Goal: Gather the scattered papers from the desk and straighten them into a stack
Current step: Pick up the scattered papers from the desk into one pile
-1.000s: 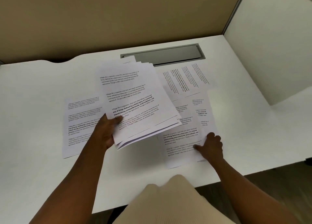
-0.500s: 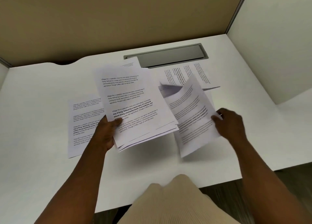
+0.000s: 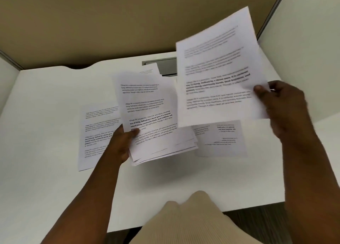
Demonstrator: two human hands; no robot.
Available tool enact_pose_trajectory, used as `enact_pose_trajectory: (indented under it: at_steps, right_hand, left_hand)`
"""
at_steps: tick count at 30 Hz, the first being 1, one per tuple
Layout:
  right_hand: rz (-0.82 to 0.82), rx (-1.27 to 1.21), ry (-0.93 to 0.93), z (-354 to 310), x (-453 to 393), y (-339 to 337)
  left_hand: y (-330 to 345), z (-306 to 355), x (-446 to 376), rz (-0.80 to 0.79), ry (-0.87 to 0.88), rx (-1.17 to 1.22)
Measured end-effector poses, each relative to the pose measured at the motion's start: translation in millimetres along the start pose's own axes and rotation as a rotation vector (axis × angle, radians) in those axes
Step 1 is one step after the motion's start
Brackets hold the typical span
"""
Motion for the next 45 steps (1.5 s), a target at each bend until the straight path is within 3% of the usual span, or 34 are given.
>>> enact_pose_trajectory:
  at_steps: [4, 9, 15, 20, 24, 32, 34, 36, 38, 41, 45]
  right_hand:
    - [-0.174, -0.391, 0.143, 22, -3, 46]
    - [-0.301, -0.297, 0.242, 50, -14, 101]
    - [-0.420, -0.317, 0.319, 70, -13, 114]
    - [-0.526, -0.245, 0.318, 87, -11, 119]
    - [-0.590, -0.167, 0.332, 109, -7, 122]
    - [-0.525, -0.087, 0.483, 147, -4, 114]
    - [-0.405, 0.136, 0.485, 164, -9, 99]
    - [-0.266, 0.561, 0.436, 184, -13, 78]
    - [-0.132, 0.754, 0.441, 200, -14, 58]
    - [-0.004, 0.774, 0.602, 210, -14, 35]
    - [0.023, 0.781, 0.705, 214, -18, 23]
  left_hand:
    - [13, 4, 4, -0.089, 0.003, 0.024]
    - [24, 21, 4, -0.167, 0.023, 0.086]
    - [28, 28, 5, -0.218, -0.014, 0.193]
    - [28, 20, -3, -0.105, -0.020, 0.122]
    - [24, 7, -9, -0.144, -0.025, 0.034]
    - [10, -19, -13, -0.086, -0.055, -0.027]
    - [7, -18, -14, -0.046, -0.042, -0.048]
    - [4, -16, -16, -0.026, -0.046, -0.055]
    - [-2, -13, -17, 0.008, -0.040, -0.062]
    - [-7, -10, -19, 0.054, -0.020, -0.061]
    - [-5, -7, -18, 0.061, -0.007, -0.038]
Point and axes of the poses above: each hand's wrist, its own x-axis away from the middle knuckle, its own y-axis out of the palm, z = x × y, the point moved 1 cm from there along -x, towards the middle knuckle, and after that the axes turned 9 degrees about -z, right-handed, at the moved point
